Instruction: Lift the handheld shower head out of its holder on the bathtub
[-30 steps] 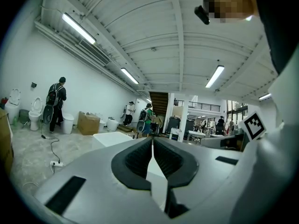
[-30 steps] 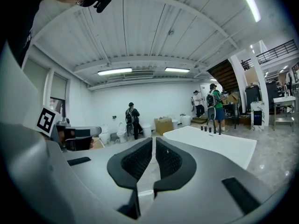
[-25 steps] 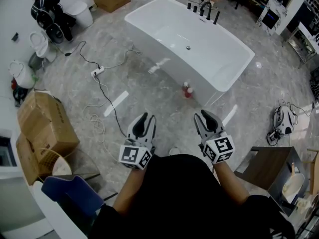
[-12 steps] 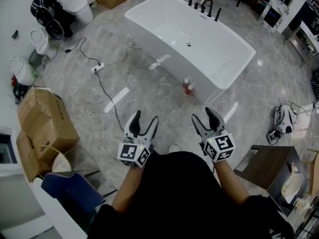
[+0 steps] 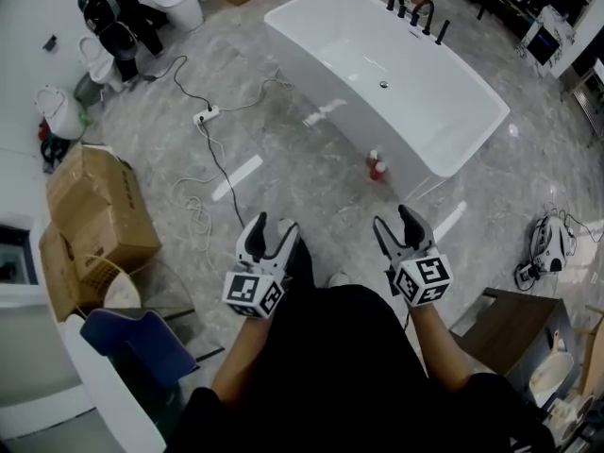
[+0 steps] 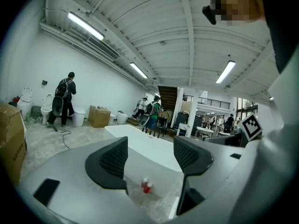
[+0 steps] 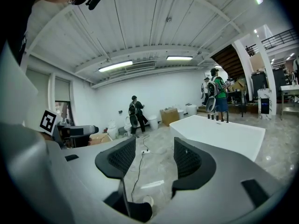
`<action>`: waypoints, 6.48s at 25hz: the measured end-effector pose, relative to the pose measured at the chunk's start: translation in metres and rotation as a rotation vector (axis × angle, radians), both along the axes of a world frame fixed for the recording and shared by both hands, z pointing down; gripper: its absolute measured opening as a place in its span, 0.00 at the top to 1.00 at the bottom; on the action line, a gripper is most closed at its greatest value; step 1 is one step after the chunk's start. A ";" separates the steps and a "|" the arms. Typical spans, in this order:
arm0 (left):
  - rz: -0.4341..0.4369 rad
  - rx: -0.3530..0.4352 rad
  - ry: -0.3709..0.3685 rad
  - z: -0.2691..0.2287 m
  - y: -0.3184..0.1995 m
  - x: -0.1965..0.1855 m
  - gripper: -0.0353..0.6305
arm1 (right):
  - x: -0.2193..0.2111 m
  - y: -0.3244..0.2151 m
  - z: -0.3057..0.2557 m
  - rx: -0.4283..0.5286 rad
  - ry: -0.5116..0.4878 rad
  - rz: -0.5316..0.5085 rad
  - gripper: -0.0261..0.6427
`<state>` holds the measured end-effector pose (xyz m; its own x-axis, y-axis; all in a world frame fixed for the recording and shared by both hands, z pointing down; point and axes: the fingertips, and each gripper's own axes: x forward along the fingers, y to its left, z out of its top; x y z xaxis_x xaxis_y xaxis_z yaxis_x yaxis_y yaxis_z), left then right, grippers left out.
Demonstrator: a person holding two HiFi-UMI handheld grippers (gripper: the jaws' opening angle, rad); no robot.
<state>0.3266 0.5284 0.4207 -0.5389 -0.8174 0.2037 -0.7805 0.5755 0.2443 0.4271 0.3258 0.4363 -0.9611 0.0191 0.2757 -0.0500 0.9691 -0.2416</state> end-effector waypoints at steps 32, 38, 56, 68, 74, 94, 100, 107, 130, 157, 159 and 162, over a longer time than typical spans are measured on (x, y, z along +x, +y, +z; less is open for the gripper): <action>-0.092 0.049 0.070 0.037 0.035 -0.366 0.52 | -0.366 0.026 0.031 0.056 0.168 -0.098 0.62; -0.029 0.095 0.023 0.012 0.027 -0.416 0.52 | -0.426 0.032 0.016 0.063 0.168 -0.089 0.62; 0.130 0.080 -0.001 0.003 -0.003 -0.548 0.52 | -0.521 0.007 0.002 0.027 0.151 0.095 0.62; 0.158 0.052 0.051 0.024 -0.040 -0.544 0.52 | -0.494 -0.037 0.021 -0.023 0.140 0.221 0.62; 0.220 0.050 0.020 0.016 -0.087 -0.548 0.52 | -0.491 -0.080 0.022 0.061 0.128 0.261 0.62; 0.474 0.034 0.030 0.013 -0.363 -0.592 0.52 | -0.546 -0.274 0.039 0.005 0.165 0.299 0.62; 0.497 0.011 0.020 0.014 -0.438 -0.602 0.52 | -0.562 -0.346 0.045 -0.020 0.149 0.314 0.62; 0.529 0.008 0.005 0.011 -0.506 -0.613 0.52 | -0.563 -0.417 0.053 -0.028 0.148 0.362 0.62; 0.872 -0.042 0.050 0.067 -0.701 -0.605 0.52 | -0.536 -0.512 0.050 -0.046 0.186 0.742 0.62; 1.058 -0.105 0.079 0.176 -0.925 -0.500 0.52 | -0.472 -0.598 0.126 -0.164 0.125 0.920 0.62; 1.016 -0.106 0.100 0.187 -0.947 -0.499 0.52 | -0.467 -0.606 0.133 -0.178 0.122 0.927 0.62; 1.007 -0.104 0.086 0.198 -0.980 -0.488 0.52 | -0.463 -0.618 0.145 -0.194 0.119 0.924 0.62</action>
